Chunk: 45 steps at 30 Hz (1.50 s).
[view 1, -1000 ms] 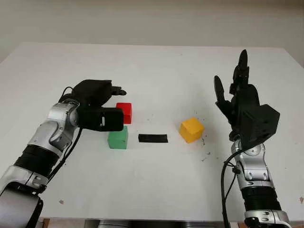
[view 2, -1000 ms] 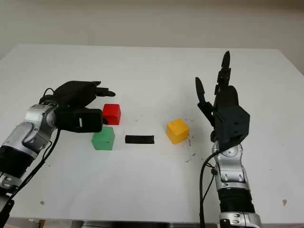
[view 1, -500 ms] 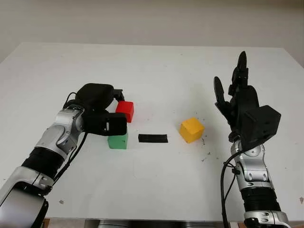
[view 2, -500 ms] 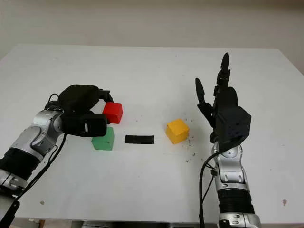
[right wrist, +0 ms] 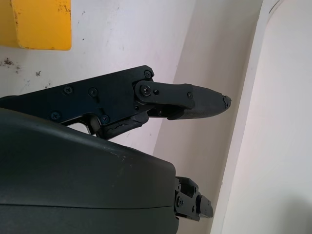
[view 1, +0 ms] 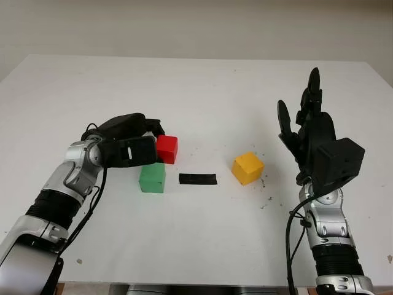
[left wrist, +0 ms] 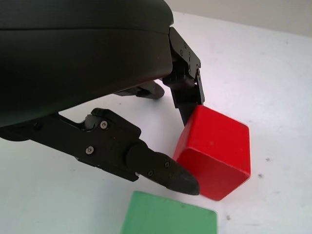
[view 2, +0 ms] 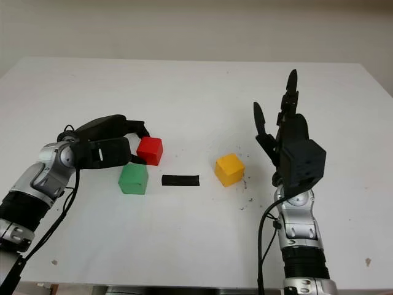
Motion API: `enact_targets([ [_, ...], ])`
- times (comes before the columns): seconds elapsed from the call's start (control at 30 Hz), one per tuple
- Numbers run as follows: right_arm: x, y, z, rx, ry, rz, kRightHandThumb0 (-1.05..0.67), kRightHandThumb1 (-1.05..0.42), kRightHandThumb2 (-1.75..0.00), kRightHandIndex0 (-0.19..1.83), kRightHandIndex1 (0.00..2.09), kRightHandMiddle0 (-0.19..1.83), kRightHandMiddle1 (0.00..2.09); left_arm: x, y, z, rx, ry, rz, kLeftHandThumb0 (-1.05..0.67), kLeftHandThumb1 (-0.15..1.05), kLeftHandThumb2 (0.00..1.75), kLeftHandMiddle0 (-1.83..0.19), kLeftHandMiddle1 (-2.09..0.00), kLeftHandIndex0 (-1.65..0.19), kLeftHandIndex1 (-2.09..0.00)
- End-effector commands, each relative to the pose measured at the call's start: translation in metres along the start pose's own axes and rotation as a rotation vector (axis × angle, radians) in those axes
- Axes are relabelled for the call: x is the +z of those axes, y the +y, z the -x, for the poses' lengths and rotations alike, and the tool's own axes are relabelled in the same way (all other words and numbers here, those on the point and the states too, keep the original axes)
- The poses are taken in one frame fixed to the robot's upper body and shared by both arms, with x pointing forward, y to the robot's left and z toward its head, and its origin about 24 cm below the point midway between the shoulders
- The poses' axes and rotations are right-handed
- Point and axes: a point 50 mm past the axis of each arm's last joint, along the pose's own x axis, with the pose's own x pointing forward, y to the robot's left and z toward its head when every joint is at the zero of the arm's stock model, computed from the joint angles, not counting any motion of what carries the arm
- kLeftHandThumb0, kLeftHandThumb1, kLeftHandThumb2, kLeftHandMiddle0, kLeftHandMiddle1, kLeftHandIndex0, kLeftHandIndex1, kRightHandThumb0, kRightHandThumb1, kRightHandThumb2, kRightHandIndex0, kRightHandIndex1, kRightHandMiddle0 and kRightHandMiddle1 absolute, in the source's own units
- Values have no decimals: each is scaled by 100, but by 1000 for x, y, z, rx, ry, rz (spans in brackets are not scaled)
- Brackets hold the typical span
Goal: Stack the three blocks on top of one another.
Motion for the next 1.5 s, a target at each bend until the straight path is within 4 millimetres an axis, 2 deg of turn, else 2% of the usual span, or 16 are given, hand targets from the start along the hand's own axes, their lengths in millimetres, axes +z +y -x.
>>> enact_targets([
  [0.0,3,0,0,-1,-8,-4,-62,-105,-44,-19,2,-16,5,3,6,0,29,-28,35,-38,104,6,-41,-7,-33,-125],
  [0.2,3,0,0,15,-9,11,-60,-105,-44,-19,3,-16,5,8,6,5,114,-180,96,-35,104,6,-29,-3,-26,-147],
  [0.57,3,0,1,20,-5,40,-59,-105,-44,-17,5,-15,6,20,5,15,228,-332,202,-33,105,8,-28,-4,-10,-175],
  [0.67,4,1,1,26,-11,41,-58,-105,-44,-18,5,-15,5,27,4,21,218,-357,131,-33,105,8,-23,-2,-9,-176],
  [0.87,5,2,0,23,-19,42,-59,-105,-44,-18,5,-15,5,40,-2,27,173,-382,42,-34,102,5,-19,-4,-22,-161],
  [1.1,6,1,1,17,-23,43,-59,-105,-43,-17,5,-14,6,43,-24,30,142,-377,-5,-33,101,5,-16,-5,-27,-157],
  [1.3,6,2,1,24,-26,50,-58,-105,-44,-17,5,-15,5,43,-41,33,113,-386,-5,-34,99,5,-18,-6,-36,-157],
  [1.47,6,2,1,30,-17,21,-58,-105,-42,-17,5,-16,5,41,-53,34,55,-372,17,-33,99,5,-17,-6,-32,-170],
])
